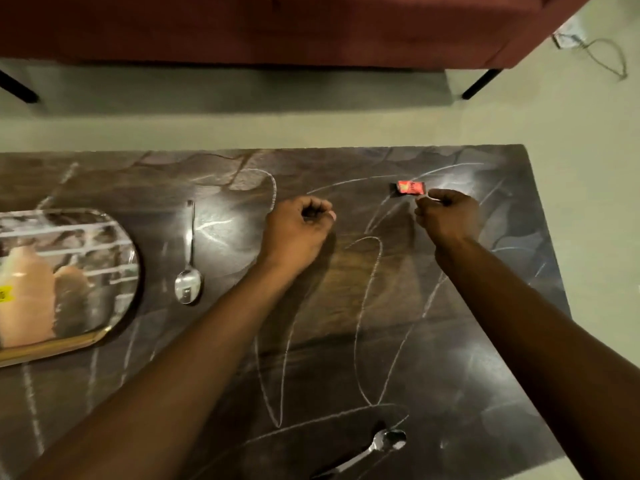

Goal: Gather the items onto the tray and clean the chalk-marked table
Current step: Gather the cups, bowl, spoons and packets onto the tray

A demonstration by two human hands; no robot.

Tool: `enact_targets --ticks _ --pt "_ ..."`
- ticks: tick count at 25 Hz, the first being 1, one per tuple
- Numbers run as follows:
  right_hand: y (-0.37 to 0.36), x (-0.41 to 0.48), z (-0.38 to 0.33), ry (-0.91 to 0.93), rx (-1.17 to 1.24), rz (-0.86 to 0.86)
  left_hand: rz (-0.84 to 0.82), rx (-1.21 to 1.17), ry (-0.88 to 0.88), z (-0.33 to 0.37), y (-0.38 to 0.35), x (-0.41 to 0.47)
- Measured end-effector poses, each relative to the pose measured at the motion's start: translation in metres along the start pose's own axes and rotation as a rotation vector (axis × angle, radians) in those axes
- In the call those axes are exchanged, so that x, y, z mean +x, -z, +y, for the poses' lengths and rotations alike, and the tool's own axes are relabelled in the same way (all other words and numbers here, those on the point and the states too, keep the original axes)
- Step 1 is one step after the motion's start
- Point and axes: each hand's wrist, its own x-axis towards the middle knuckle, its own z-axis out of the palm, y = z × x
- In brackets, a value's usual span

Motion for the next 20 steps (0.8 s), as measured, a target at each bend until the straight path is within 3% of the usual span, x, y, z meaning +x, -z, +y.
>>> enact_targets --ticks 10,15,20 --pt "-0.010 0.065 0.002 0.083 -0.144 -0.104 -0.148 -0.078 0.110 0.040 -0.124 0.076" --pt "-0.008 0.041 -0.001 0.049 0.048 -0.326 -0.001 -0.142 0.134 0.036 -0.130 0.079" --pt "-0.018 -0.004 -0.018 0.016 0.148 -0.437 0.149 -0.338 0.143 0.027 -0.079 0.050"
